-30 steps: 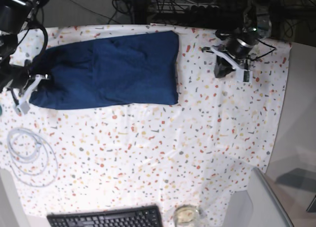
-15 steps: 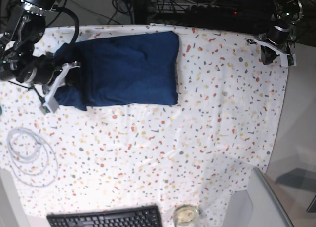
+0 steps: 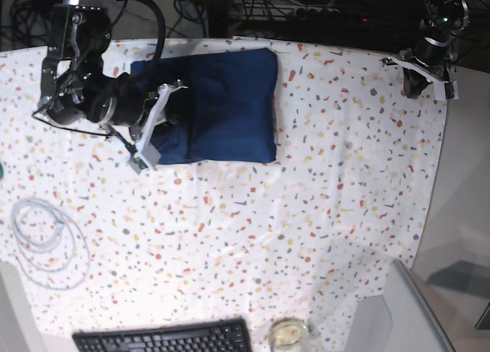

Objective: Layout the t-shirt on the table in an organized manner, then fold the t-shirt properly
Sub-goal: 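Grasp the shirt end with the right gripper and fold it toward the middle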

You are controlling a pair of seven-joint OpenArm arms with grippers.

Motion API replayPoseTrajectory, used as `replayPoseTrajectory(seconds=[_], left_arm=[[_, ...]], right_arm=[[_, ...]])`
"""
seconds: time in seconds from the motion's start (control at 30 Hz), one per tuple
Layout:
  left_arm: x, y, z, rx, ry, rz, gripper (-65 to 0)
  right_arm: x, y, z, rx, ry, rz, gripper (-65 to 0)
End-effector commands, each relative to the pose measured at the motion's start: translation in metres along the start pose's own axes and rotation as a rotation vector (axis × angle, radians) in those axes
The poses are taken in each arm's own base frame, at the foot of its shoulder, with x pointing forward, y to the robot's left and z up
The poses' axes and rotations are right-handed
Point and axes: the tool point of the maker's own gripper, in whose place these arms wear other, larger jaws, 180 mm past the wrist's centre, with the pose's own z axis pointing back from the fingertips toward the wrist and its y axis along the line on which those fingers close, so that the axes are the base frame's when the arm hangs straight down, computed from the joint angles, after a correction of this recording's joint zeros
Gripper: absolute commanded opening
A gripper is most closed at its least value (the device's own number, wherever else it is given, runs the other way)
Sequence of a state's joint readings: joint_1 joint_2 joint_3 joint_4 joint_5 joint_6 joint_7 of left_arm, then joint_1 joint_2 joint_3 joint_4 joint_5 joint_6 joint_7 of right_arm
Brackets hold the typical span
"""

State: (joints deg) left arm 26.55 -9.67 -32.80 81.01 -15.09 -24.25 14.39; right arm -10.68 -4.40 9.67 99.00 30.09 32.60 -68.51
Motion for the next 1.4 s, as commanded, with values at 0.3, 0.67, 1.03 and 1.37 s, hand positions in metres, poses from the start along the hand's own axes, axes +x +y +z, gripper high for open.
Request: replayPoseTrajectory(seconds=[0.3,0.67,1.03,1.37], left_arm=[[0.003,0.006,0.001,0.005,-0.018,0.004,-65.0],[-0.007,-0.038,-0.008,-0.090,0.004,0.001,-65.0],[-0.013,-0.162,-0.028,-0.369,0.023,-0.018,-65.0],[-0.013,-0.223,-0.034,-0.495,0.030,-0.015,-65.0]], right_arm=[[0.034,0.034,-0.012,0.064,-0.085,0.007,-64.8],[0.030,0.048,-0.024,0.101,0.003,0.065,-64.8],[0.022,0.048,-0.025,0.104,0.044,0.064,-64.8],[0.042,0.046,-0.023,0.100,0.012,0.087,-64.7]])
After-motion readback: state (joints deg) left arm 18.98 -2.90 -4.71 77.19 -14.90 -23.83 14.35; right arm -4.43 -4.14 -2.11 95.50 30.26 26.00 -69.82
